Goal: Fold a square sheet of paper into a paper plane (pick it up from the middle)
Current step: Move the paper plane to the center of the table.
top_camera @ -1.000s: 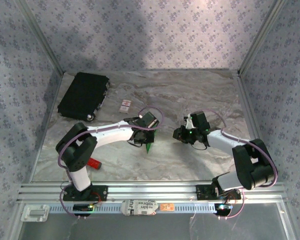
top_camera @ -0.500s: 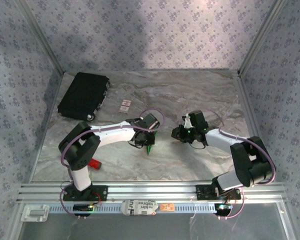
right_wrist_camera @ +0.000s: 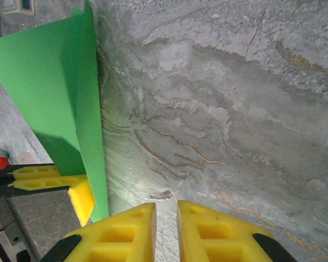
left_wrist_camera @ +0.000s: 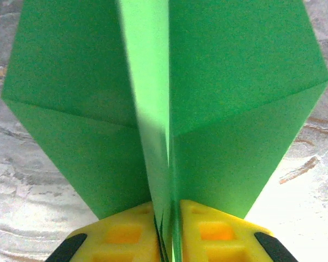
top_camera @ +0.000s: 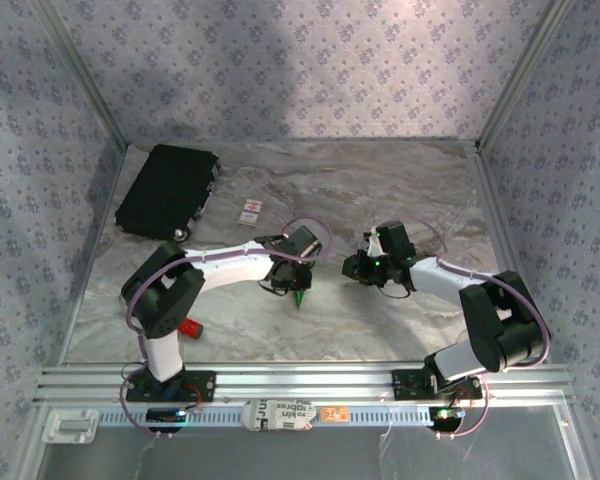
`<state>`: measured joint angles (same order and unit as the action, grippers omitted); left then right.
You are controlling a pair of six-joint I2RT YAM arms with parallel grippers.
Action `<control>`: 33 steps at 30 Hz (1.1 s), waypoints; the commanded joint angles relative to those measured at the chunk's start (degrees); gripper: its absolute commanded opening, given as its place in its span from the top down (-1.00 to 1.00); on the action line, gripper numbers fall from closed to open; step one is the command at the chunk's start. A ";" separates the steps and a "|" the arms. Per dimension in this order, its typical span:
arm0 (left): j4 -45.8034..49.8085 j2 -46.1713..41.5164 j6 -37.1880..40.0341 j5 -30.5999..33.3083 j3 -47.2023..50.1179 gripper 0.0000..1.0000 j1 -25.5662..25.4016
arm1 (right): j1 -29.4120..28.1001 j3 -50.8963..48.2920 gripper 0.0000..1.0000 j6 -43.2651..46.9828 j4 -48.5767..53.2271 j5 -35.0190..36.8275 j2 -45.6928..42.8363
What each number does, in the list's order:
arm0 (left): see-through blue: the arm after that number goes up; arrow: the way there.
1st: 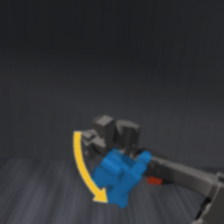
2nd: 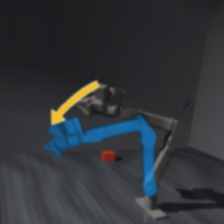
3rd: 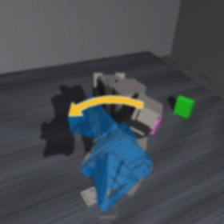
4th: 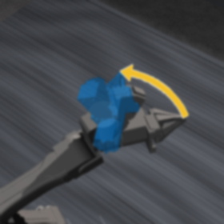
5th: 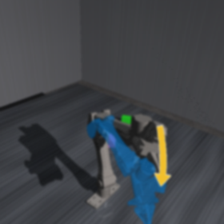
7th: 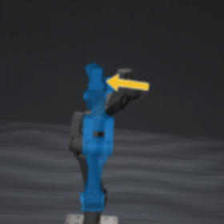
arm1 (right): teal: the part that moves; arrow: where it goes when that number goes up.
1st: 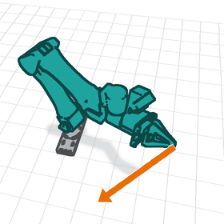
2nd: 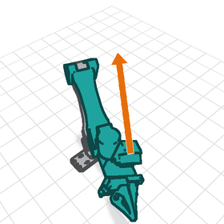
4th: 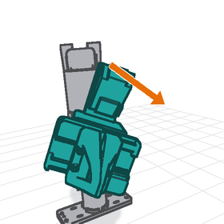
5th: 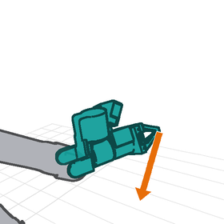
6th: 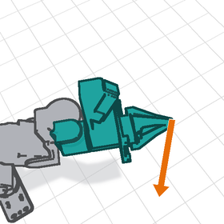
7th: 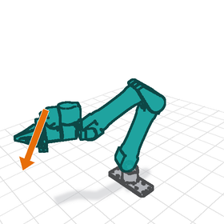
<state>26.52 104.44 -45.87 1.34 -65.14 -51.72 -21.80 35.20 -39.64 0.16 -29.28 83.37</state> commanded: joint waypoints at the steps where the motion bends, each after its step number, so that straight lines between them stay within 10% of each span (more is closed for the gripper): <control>1: 2.94 1.54 1.12 0.50 -2.25 0.68 -0.83 | -0.32 1.70 0.63 -0.18 -0.16 0.14 0.79; 33: 9.35 10.05 1.00 4.28 -6.81 0.38 -2.49 | 0.65 0.63 0.62 1.14 2.26 2.67 -3.13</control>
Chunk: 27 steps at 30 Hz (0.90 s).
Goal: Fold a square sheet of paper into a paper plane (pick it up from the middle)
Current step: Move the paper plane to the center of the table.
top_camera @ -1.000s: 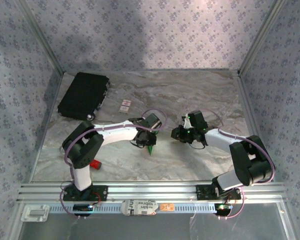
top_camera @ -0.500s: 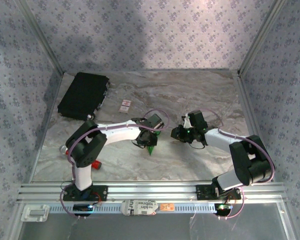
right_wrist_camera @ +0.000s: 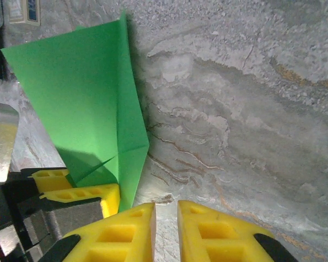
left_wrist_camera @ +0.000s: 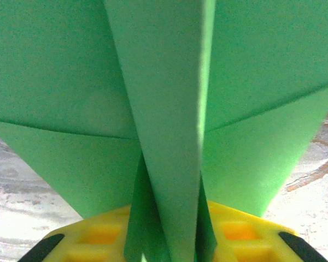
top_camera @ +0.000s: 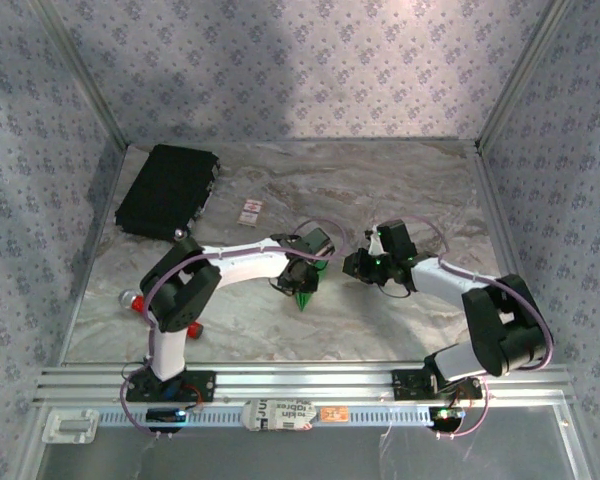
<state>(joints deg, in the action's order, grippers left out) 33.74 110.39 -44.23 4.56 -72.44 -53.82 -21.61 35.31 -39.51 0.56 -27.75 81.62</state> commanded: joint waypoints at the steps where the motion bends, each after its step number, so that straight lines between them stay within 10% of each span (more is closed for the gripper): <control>1: 2.29 4.30 -0.97 1.28 0.06 0.33 -0.49 | 0.74 0.45 0.62 1.16 1.99 1.17 -1.61; 27: 2.24 -3.61 -11.12 3.20 -3.76 0.06 -1.81 | 6.47 0.87 0.59 2.99 6.82 1.48 -7.40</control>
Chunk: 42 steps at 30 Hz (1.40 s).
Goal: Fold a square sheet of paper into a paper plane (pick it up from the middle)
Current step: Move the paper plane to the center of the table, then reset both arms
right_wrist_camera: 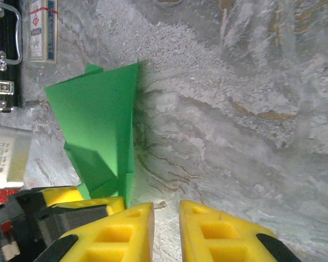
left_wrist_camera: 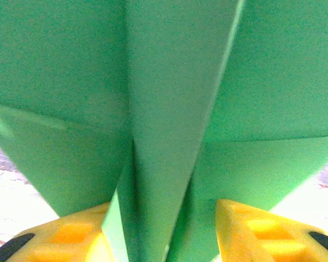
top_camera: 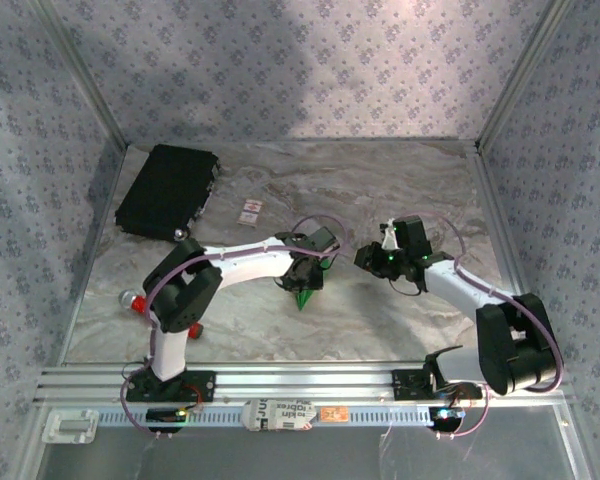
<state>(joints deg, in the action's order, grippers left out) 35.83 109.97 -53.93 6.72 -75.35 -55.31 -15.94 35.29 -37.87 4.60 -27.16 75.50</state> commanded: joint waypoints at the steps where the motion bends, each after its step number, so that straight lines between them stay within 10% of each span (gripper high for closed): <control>1: 0.17 -3.59 -1.65 1.17 -0.85 0.06 -0.33 | 1.21 0.93 0.59 1.35 3.17 0.94 -1.53; 13: -1.91 -12.71 0.25 4.57 3.63 0.03 0.55 | 7.64 3.14 0.29 7.72 11.37 7.53 -9.50; 26: -14.92 -32.75 9.53 3.05 25.62 -0.18 15.41 | 11.94 6.26 -0.24 15.76 16.11 24.25 -19.38; 30: -17.41 -40.17 15.65 4.40 32.52 -0.50 24.29 | 11.99 4.88 -0.46 19.27 10.27 38.82 -16.35; 32: -18.84 -43.74 18.48 6.91 35.39 -0.80 28.40 | 11.98 2.94 -0.98 22.68 4.53 43.28 -13.86; 42: -28.51 -48.76 35.42 14.14 42.26 -1.00 43.53 | 10.39 -5.50 -0.98 37.98 -24.69 42.16 -0.76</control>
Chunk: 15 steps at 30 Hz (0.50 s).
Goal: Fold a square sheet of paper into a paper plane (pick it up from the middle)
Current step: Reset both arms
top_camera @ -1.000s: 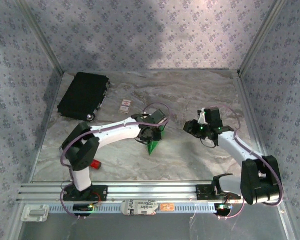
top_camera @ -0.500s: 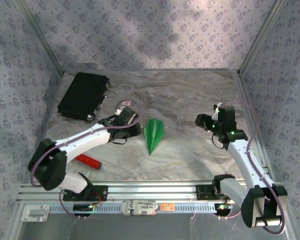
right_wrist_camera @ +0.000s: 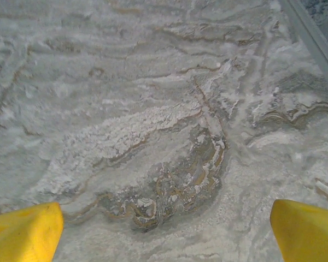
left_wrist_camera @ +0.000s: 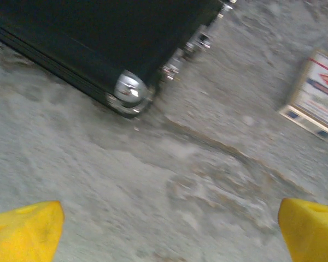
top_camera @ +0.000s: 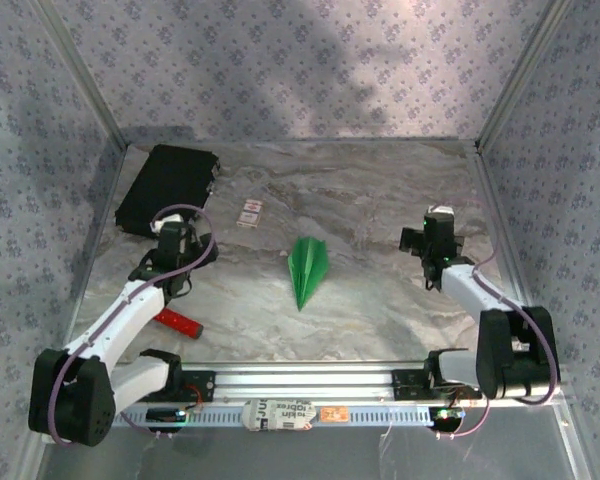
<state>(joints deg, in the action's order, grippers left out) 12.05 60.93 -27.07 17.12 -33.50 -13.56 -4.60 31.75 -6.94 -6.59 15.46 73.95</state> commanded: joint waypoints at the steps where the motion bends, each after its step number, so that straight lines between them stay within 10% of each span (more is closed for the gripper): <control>1: -6.05 0.90 10.31 4.89 0.76 -1.00 2.23 | -1.03 -2.87 -0.98 8.09 -16.44 -1.95 1.68; 15: -38.31 13.27 24.10 -0.28 8.97 -1.00 9.60 | 3.15 -13.80 -0.94 12.33 -43.58 -12.13 9.61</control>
<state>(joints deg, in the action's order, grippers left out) -15.03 72.77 -6.90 20.14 -23.64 -4.23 -2.74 19.66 5.58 -41.06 6.20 81.71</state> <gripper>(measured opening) 0.997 0.967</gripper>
